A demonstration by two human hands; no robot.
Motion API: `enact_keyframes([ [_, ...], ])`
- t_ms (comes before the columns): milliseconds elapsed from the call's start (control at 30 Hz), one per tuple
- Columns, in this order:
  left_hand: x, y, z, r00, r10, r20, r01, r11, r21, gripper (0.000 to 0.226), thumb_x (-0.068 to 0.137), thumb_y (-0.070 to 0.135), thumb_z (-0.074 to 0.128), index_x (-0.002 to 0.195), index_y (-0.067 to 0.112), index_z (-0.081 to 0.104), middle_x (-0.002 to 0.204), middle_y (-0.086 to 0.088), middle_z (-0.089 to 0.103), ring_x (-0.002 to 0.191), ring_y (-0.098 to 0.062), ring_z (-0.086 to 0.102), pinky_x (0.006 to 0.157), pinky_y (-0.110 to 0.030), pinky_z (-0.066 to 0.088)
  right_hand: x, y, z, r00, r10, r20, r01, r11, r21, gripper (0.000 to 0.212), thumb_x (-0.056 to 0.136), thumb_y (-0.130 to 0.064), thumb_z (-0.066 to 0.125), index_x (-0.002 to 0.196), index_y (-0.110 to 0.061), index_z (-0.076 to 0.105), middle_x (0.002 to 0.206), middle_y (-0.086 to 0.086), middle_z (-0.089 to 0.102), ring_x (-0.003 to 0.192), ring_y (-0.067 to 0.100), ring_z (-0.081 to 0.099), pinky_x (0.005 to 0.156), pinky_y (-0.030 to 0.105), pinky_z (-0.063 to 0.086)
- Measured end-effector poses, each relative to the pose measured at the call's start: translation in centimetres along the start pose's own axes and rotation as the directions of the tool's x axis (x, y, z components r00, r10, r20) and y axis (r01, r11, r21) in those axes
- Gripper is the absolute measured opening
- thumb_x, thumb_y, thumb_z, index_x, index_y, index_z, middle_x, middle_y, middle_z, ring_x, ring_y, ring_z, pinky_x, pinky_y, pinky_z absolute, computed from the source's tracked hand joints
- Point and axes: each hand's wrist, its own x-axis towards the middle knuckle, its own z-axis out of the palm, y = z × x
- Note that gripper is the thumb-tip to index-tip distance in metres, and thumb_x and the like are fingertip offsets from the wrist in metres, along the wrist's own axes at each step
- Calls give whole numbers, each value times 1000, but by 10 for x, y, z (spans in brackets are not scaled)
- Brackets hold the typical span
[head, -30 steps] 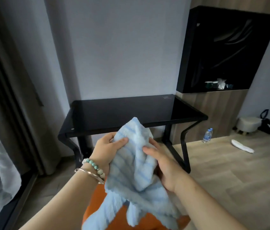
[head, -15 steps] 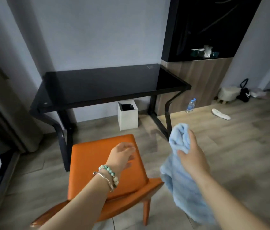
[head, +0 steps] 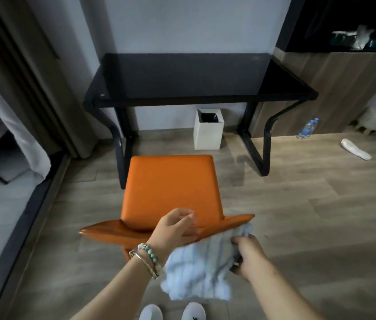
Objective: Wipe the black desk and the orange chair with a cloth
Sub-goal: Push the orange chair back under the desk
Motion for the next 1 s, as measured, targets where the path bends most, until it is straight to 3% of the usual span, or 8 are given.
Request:
enact_keyframes([
  [133, -15, -15, -22, 992, 7, -128, -3, 1000, 25, 14, 94, 10, 51, 85, 8, 62, 81, -9, 66, 70, -19, 68, 71, -32, 56, -7, -1, 19, 991, 0, -137, 32, 974, 226, 28, 95, -19, 44, 118, -7, 56, 103, 18, 63, 97, 35, 61, 84, 42, 50],
  [267, -26, -34, -36, 907, 48, -419, 34, 982, 188, 37, 82, 36, 60, 52, 15, 68, 71, -15, 71, 69, -28, 65, 75, -44, 54, -19, -8, 32, 991, 47, -125, -6, 952, 308, 63, 91, -57, 45, 131, -8, 50, 128, 16, 56, 114, 34, 54, 98, 41, 41],
  [367, -32, -41, -44, 803, -119, -584, 61, 991, -118, 33, 85, 37, 63, 67, 9, 61, 77, -14, 66, 71, -27, 64, 64, -35, 54, -31, -9, 37, 983, -19, -182, 44, 990, 134, 77, 84, -55, 59, 141, -8, 35, 138, 15, 45, 124, 34, 45, 104, 45, 32],
  [467, -24, -49, -58, 746, -383, -545, 144, 892, -430, 46, 82, 44, 66, 101, 5, 50, 105, -14, 54, 92, -32, 62, 78, -50, 54, -38, -3, 52, 994, 29, -103, -23, 998, 54, 81, 76, -48, 72, 138, -9, 38, 129, 15, 53, 115, 34, 53, 100, 43, 39],
  [567, -11, -49, -73, 753, -504, -423, 176, 773, -609, 76, 75, 49, 71, 133, 14, 38, 131, -15, 42, 109, -40, 54, 78, -55, 52, -21, 16, 65, 994, 109, 6, -108, 982, 152, 97, 40, -66, 76, 120, -17, 54, 106, 10, 66, 93, 33, 63, 91, 46, 48],
  [733, 11, -41, -83, 798, -499, -337, 140, 699, -702, 93, 58, 45, 83, 135, 24, 35, 134, -20, 36, 99, -42, 53, 61, -55, 53, 5, 22, 72, 984, 173, 38, -177, 967, 180, 97, 33, -66, 79, 115, -18, 58, 102, 9, 69, 90, 32, 66, 92, 46, 49],
  [800, 18, -40, -86, 803, -500, -325, 142, 689, -710, 99, 49, 41, 84, 134, 25, 34, 130, -22, 40, 101, -45, 53, 60, -56, 53, 13, 16, 73, 971, 238, 25, -237, 942, 238, 111, 14, -66, 81, 114, -22, 57, 103, 10, 69, 89, 35, 66, 90, 49, 49],
  [1000, 26, -44, -83, 803, -465, -373, 115, 735, -668, 56, 82, 10, 56, 133, 9, 33, 113, -20, 46, 93, -45, 54, 50, -50, 52, -8, -10, 81, 983, 181, -21, -165, 934, 317, 50, 70, -12, 66, 118, -12, 53, 107, 18, 64, 93, 38, 62, 89, 53, 49],
])
